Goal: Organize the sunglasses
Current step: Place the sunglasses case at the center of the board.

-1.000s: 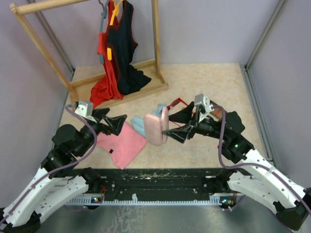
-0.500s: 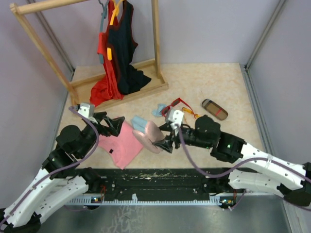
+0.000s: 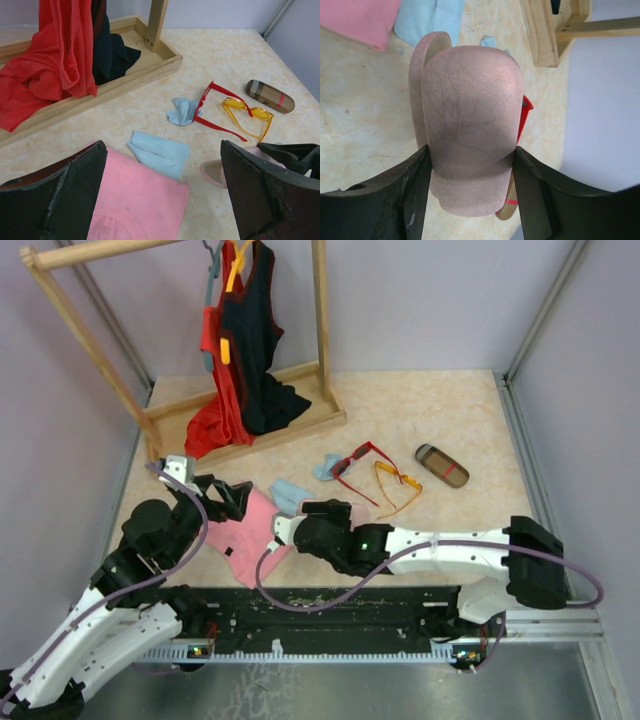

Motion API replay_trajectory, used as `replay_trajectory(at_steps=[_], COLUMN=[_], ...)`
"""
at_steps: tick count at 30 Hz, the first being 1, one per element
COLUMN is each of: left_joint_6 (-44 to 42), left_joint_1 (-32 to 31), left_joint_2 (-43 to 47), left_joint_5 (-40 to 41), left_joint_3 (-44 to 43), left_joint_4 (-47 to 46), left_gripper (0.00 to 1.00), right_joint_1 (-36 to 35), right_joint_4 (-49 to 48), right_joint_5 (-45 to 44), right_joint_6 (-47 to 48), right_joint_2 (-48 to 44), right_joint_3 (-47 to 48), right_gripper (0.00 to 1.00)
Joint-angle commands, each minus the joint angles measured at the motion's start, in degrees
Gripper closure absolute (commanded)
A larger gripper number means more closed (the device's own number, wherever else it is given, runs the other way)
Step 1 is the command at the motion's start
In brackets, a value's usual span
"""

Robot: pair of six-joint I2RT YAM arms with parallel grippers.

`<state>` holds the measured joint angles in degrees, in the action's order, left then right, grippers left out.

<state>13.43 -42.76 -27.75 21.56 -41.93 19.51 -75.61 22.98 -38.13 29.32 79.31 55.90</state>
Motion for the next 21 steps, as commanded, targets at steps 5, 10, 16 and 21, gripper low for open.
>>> replay_trajectory(at_steps=[5,10,16,21], left_joint_6=[0.41,0.78,1.08,1.01], left_joint_1=[0.05,0.05,0.02,0.05], left_joint_2=[1.84,2.21,2.79,2.78], left_joint_5=[2.14,1.71,1.14,0.37], left_joint_3=[0.83,1.15,1.51,1.51], left_joint_4=[0.52,0.79,0.72,0.56], left_gripper=[0.00,0.00,0.00,0.00], right_joint_1=[-1.38,-1.25,-0.35,0.18], right_joint_4=[-14.49,-23.27,-27.54,-29.37], right_joint_5=[-10.42,-12.52,-12.64,-12.39], right_joint_6=[13.53,19.09,19.99,20.03], right_joint_2=[7.14,10.99,14.82,19.03], right_joint_3=[-2.24,-5.28,-5.85,-6.60], right_gripper=[0.74,0.65,0.59,0.55])
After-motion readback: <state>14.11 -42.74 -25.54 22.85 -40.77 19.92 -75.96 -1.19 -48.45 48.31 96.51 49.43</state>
